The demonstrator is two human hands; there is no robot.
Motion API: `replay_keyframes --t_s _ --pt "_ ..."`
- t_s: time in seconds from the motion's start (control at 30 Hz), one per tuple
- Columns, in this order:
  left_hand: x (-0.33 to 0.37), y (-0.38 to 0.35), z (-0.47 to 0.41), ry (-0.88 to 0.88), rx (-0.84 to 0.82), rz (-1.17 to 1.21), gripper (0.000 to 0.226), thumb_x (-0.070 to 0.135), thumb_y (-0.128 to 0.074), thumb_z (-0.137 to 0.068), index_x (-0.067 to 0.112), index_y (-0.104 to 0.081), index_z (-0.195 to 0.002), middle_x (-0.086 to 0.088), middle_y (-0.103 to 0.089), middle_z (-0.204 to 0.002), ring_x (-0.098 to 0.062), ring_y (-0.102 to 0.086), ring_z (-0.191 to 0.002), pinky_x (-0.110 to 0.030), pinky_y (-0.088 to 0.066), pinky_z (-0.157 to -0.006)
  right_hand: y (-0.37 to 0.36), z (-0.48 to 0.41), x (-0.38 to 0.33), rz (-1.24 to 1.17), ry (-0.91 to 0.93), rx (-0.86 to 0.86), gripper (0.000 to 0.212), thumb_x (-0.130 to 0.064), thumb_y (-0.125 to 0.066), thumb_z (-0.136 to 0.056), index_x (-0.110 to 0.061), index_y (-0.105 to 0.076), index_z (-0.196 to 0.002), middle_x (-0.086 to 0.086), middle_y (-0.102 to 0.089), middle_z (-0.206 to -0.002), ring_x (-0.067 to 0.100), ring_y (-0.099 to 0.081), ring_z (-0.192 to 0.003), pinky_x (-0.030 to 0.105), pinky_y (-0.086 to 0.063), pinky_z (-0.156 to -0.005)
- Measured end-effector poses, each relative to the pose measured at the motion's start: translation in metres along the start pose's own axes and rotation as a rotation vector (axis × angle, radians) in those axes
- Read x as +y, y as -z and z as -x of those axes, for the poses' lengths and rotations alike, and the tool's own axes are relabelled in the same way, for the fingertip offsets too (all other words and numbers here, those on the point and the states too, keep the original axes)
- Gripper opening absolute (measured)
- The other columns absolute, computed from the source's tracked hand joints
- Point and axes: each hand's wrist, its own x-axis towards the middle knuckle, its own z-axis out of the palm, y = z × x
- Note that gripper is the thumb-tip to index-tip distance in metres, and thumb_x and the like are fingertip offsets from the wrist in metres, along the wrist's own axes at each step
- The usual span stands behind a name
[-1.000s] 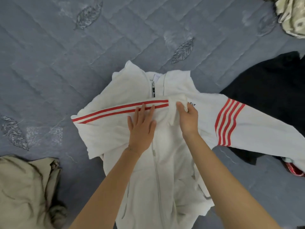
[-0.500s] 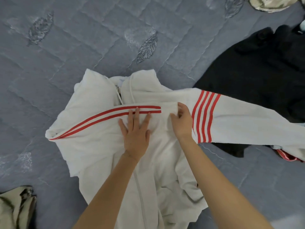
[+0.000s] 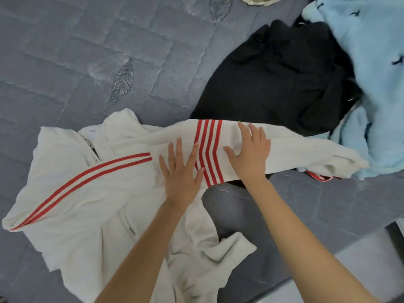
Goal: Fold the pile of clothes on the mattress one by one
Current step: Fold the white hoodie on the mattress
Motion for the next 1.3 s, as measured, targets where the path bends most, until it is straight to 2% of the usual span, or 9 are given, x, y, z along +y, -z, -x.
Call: replay_keyframes --t_s 0.23,0.33,0.47,0.6,0.73,0.87,1.0,1.13,1.3 --pt "0.072 -0.008 -0.013 -0.164 -0.099 0.096 0.071 0.051 -0.049 -0.092 0.025 -0.018 -0.150 -0.013 -0.031 -0.155 -0.036 -0.029 -0.142 -0.059 -0.016 -0.112 0.037 -0.014 0.056 0.186 0.009 -0.021 0.065 -0.043 -0.062 -0.089 -0.025 -0.035 -0.146 0.004 -0.034 -0.151 0.028 -0.011 -0.147 0.055 0.005 -0.115" --pt "0.094 -0.004 -0.018 -0.167 -0.146 0.225 0.063 0.052 -0.033 -0.093 0.024 -0.019 -0.148 -0.011 -0.037 -0.152 -0.035 -0.032 -0.141 -0.057 -0.016 -0.112 0.044 -0.011 0.080 0.203 0.062 0.104 0.032 -0.024 -0.063 -0.089 -0.019 -0.063 -0.121 0.004 -0.062 -0.116 0.026 -0.044 -0.123 0.054 0.002 -0.117" --pt "0.122 -0.004 -0.022 -0.217 -0.106 0.322 0.059 0.040 -0.046 -0.093 0.022 -0.027 -0.146 -0.010 -0.042 -0.149 -0.034 -0.037 -0.138 -0.054 -0.018 -0.111 0.044 -0.002 0.104 0.134 0.111 0.138 0.009 -0.013 -0.064 -0.087 -0.016 -0.072 -0.086 0.001 -0.065 -0.077 0.023 -0.058 -0.091 0.044 -0.003 -0.117" --pt "0.138 -0.005 -0.025 -0.262 -0.171 0.346 0.051 0.026 -0.041 -0.099 0.023 -0.030 -0.149 -0.008 -0.025 -0.158 -0.030 -0.019 -0.147 -0.051 -0.007 -0.115 0.040 0.014 0.121 0.017 0.160 0.027 0.011 -0.021 -0.064 -0.089 -0.016 -0.073 -0.086 0.000 -0.070 -0.092 0.021 -0.056 -0.106 0.040 -0.010 -0.116" --pt "0.142 -0.007 -0.027 -0.265 -0.419 0.191 0.048 0.030 -0.031 -0.104 0.034 -0.021 -0.151 0.001 0.001 -0.162 -0.022 0.005 -0.149 -0.048 0.003 -0.117 0.056 0.006 0.139 -0.063 0.206 0.310 0.020 -0.010 -0.067 -0.082 -0.010 -0.071 -0.101 0.008 -0.067 -0.108 0.027 -0.058 -0.103 0.047 -0.040 -0.100" --pt "0.149 -0.001 -0.029 -0.217 -0.349 0.231 0.039 0.030 -0.032 -0.104 0.024 -0.046 -0.140 -0.004 -0.027 -0.157 -0.025 -0.022 -0.145 -0.042 -0.013 -0.118 0.079 -0.004 0.164 0.120 -0.055 0.207 0.036 -0.012 -0.059 -0.089 -0.008 -0.059 -0.125 0.014 -0.059 -0.120 0.036 -0.048 -0.116 0.054 -0.019 -0.113" --pt "0.173 0.008 -0.040 -0.236 -0.141 0.416 0.043 0.026 -0.046 -0.100 0.016 -0.044 -0.141 -0.005 -0.061 -0.124 -0.019 -0.060 -0.107 -0.021 -0.038 -0.094 0.086 -0.003 0.185 0.183 -0.175 0.079 0.021 -0.016 -0.055 -0.092 -0.011 -0.068 -0.108 0.012 -0.058 -0.112 0.032 -0.047 -0.109 0.046 -0.018 -0.110" --pt "0.202 0.012 -0.047 -0.324 -0.175 0.340 0.053 0.028 -0.044 -0.100 0.022 -0.028 -0.151 -0.006 -0.062 -0.111 -0.016 -0.059 -0.091 -0.024 -0.048 -0.080 0.088 0.004 0.192 -0.010 -0.115 0.123 0.010 -0.007 -0.061 -0.085 -0.003 -0.070 -0.085 0.013 -0.062 -0.089 0.034 -0.054 -0.087 0.036 -0.035 -0.088" --pt "0.216 0.020 -0.047 -0.299 -0.067 0.256 0.028 0.026 -0.044 -0.101 0.015 -0.062 -0.119 -0.008 -0.066 -0.107 -0.021 -0.061 -0.091 -0.022 -0.036 -0.072 0.095 0.023 0.196 -0.234 -0.067 0.146 0.010 -0.010 -0.050 -0.095 -0.004 -0.056 -0.089 0.012 -0.061 -0.072 0.027 -0.056 -0.068 0.041 -0.044 -0.062"
